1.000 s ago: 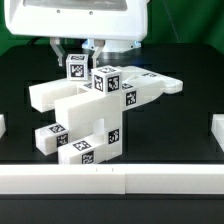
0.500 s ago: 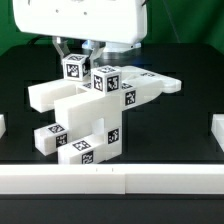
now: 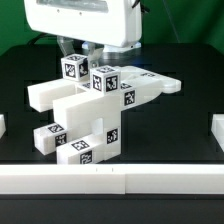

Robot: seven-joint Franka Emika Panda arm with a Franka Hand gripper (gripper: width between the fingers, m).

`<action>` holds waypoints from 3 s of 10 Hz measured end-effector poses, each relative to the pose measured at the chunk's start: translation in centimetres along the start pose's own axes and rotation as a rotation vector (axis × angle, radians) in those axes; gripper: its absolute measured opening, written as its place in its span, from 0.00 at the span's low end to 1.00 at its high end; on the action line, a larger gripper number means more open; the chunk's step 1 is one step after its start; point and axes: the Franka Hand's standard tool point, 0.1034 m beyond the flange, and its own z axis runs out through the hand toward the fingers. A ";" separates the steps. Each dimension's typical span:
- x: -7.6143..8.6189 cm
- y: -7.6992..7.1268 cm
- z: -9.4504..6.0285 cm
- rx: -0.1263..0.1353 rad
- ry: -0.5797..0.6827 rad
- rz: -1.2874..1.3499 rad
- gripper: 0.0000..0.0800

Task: Assemble chair

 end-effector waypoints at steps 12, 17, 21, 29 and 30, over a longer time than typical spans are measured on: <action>0.1 -0.4 -0.2 -0.045 0.013 -0.755 0.81; 0.2 -0.1 -0.1 -0.052 0.012 -1.132 0.81; 0.8 0.8 0.0 -0.060 0.002 -1.407 0.81; 0.8 0.9 0.0 -0.057 0.003 -1.221 0.36; 0.8 0.8 0.0 -0.056 0.004 -1.141 0.36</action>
Offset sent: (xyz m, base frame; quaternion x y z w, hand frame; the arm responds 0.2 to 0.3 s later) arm 0.0110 -0.0021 0.0109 -0.0614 0.0256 -0.1268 0.9897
